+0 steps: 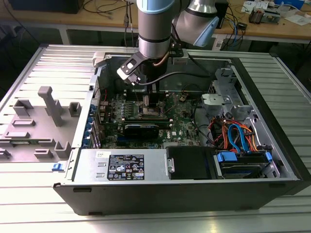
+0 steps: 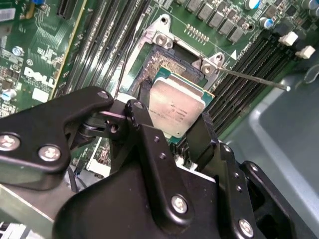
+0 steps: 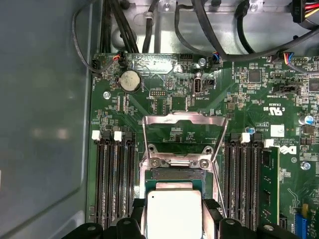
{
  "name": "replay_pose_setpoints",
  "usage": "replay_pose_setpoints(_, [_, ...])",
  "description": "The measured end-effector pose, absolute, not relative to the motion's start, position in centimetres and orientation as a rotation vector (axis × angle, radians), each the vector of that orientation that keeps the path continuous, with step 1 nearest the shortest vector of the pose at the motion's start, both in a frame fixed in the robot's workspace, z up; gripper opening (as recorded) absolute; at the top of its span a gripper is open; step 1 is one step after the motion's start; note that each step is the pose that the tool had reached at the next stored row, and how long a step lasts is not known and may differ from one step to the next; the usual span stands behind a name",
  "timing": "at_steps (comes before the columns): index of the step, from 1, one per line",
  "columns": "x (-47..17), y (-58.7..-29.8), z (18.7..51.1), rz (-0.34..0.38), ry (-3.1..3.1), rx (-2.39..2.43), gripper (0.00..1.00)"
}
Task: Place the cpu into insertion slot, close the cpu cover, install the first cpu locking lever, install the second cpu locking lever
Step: 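Place the cpu into insertion slot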
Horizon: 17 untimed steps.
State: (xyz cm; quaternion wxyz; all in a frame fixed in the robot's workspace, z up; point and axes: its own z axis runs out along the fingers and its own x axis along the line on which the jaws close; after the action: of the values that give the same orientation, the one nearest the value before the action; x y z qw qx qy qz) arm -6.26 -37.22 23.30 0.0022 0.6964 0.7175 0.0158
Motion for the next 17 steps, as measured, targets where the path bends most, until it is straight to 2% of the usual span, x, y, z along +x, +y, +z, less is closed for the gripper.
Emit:
replay_pose_setpoints(11, [-6.25,-37.21,23.23,0.05,2.251,2.185,0.54])
replay_pose_setpoints(17, [-6.26,-37.22,22.48,0.028,2.242,2.175,0.54])
